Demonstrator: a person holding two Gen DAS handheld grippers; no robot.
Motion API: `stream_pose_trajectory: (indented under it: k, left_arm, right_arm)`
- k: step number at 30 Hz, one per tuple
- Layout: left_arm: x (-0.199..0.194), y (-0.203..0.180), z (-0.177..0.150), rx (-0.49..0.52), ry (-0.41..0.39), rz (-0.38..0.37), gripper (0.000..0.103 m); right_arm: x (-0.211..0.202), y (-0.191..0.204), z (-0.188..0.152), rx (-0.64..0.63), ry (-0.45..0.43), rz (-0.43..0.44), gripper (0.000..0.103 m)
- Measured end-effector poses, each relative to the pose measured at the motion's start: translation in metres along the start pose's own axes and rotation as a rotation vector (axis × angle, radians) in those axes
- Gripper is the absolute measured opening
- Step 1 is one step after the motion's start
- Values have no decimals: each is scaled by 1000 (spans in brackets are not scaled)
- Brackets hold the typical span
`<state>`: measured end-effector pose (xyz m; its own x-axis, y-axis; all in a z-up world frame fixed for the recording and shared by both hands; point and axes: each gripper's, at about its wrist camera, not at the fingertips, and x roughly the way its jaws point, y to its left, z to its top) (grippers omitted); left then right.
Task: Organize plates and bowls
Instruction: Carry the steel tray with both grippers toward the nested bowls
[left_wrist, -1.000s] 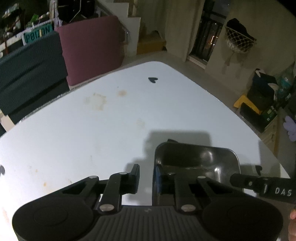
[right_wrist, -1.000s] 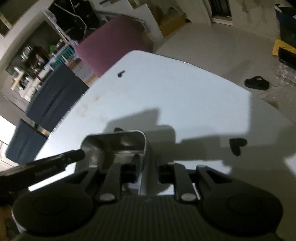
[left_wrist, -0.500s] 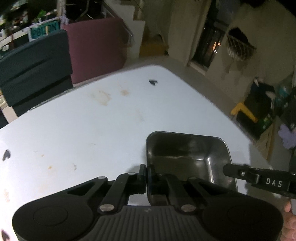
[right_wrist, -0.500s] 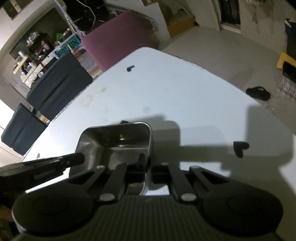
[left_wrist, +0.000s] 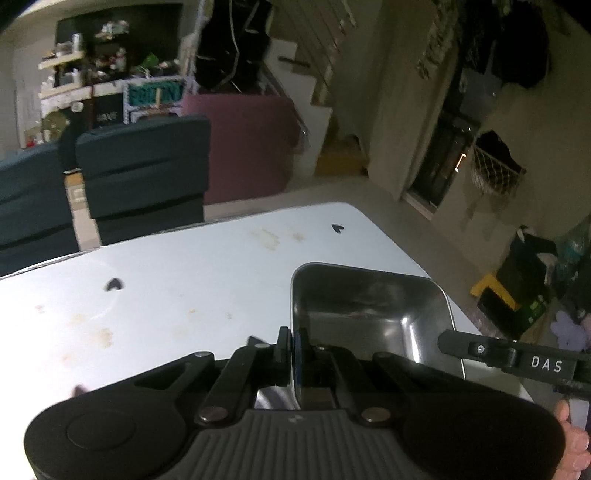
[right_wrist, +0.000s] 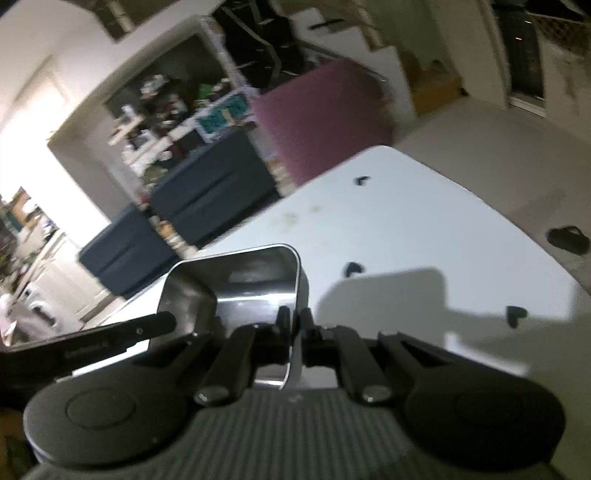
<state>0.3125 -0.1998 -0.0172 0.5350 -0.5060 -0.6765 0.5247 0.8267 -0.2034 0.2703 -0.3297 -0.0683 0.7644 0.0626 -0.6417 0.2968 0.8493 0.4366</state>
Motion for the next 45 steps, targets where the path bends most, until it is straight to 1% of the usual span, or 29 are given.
stream_pose_trajectory:
  k: [4,10,17,23,31,39,40,45]
  left_arm:
    - [-37,9,-15,-18,-43,24,2]
    - [-90,29,-41,-49,-93,74,2]
    - [-148,59,-73,-89,-137,129,3]
    - [-184,87,-100,-141,-159,172,3]
    - [-216,118,-135,-208,-194,223,4]
    - [-236,152,-163,-278,-211,252,4]
    - [-239,157,-169,-285,-211,258,4]
    - [-251,177,-186,-327,-212,293,4]
  right_arm:
    - [-20,19,-8,-61,-1,61,7]
    - [-39,50,-22,-130,9,127,7]
    - [-41,72,-38,-176,38,216,7]
    - [-43,94,-58,-230,75,272,7]
    - [-34,114,-74,-273,127,343,7]
    - [-26,133,-86,-348,187,384,7]
    - [-31,136,-89,-354,195,388,7]
    - [-22,154,-92,-381,227,392,7]
